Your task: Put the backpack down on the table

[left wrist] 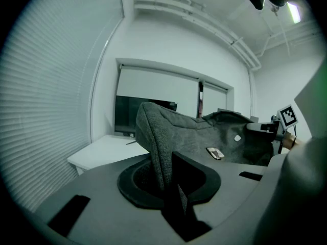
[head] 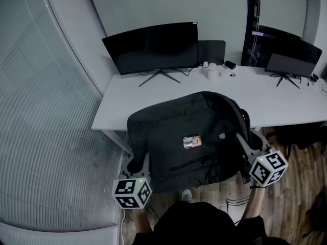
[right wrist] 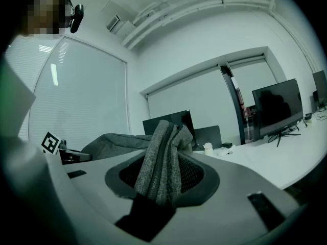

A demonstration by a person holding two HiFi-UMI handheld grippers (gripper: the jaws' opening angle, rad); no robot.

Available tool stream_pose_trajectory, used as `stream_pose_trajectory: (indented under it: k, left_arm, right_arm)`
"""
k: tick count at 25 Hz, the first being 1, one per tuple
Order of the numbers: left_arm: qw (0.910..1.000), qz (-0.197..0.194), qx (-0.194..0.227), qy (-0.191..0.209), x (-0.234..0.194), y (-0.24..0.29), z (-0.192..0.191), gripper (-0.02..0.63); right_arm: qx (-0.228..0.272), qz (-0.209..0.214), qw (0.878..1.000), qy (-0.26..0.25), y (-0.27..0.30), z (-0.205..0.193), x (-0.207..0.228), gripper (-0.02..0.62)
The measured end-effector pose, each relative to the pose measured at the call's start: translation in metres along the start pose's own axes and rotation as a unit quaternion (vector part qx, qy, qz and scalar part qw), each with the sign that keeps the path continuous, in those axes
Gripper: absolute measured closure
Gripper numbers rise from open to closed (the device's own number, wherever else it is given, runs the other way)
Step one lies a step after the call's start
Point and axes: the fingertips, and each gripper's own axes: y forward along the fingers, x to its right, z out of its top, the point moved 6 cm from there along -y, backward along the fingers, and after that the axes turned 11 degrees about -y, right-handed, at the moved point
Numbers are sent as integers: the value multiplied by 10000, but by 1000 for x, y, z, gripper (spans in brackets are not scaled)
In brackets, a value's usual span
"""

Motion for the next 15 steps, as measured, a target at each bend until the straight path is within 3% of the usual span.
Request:
stream_pose_trajectory:
  k: [15]
  left_arm:
    - [9996,-282,70,-30,-44,80,32,535]
  right_arm:
    - [62,-321,9994,-121,76,10,12,463]
